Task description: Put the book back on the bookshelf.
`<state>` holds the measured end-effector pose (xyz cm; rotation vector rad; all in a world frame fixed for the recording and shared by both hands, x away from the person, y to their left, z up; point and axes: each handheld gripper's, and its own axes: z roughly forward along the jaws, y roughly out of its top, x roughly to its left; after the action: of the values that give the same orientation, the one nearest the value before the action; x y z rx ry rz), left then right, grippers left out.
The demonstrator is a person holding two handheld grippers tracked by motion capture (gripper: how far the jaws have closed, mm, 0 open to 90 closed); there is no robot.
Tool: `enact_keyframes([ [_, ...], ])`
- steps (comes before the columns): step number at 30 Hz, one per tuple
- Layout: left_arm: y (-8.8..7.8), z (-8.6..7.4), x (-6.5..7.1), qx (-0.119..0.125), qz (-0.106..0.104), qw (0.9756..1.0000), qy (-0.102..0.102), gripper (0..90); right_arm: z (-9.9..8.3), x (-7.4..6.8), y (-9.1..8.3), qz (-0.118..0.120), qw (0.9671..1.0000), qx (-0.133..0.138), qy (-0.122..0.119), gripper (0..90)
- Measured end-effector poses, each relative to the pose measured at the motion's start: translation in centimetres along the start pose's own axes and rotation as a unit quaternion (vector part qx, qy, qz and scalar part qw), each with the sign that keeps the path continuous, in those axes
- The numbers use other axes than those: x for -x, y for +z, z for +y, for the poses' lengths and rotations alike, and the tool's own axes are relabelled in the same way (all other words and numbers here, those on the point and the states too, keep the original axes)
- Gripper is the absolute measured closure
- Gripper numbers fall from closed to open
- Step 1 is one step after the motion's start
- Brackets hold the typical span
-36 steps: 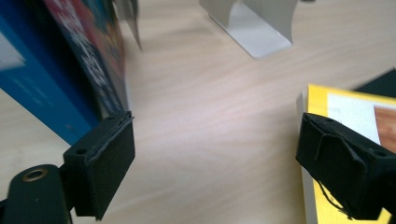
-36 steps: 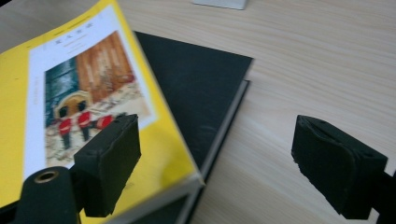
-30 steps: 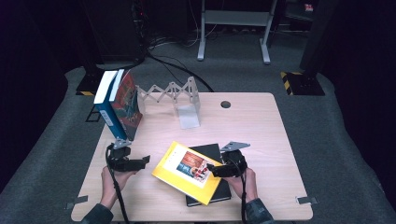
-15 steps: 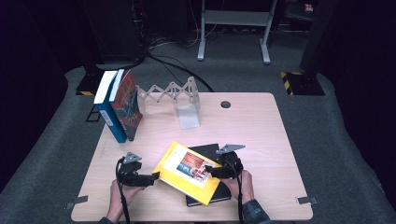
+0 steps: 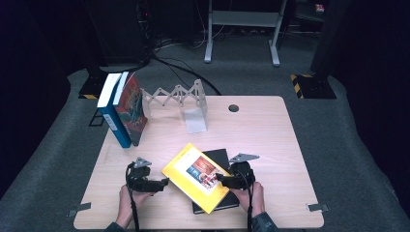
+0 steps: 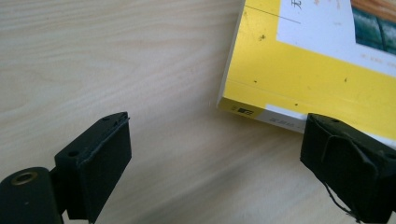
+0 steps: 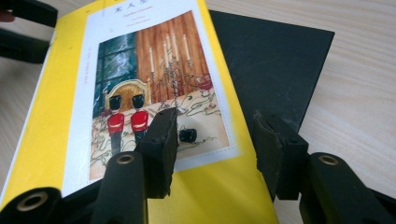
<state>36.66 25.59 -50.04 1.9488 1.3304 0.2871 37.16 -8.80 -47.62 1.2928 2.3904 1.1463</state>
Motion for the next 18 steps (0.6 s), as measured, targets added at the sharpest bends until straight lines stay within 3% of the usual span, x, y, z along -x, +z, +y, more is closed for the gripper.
enact_keyframes([
  [6,1.3,2.1,-0.2,0.000,-0.008,1.0000,-0.001,10.3,-0.6,-0.4,-0.4,0.004,0.9999,0.001,0.014,52.4],
  [11,2.4,3.4,-0.6,0.000,-0.021,0.9996,-0.021,11.5,-0.9,-0.6,-0.6,0.006,0.9997,0.002,0.024,52.0],
  [13,2.3,3.6,-0.8,0.001,-0.049,0.9984,-0.028,11.5,-0.9,-0.4,-0.6,0.012,0.9996,0.002,0.025,51.3],
  [17,2.6,3.7,-0.2,0.002,-0.068,0.9971,-0.034,11.9,-0.6,-0.2,-0.4,0.012,0.9996,-0.003,0.025,47.8],
  [18,3.2,3.7,0.1,-0.002,-0.082,0.9956,-0.046,11.9,-0.5,-0.3,-0.2,0.015,0.9996,-0.003,0.024,49.3],
])
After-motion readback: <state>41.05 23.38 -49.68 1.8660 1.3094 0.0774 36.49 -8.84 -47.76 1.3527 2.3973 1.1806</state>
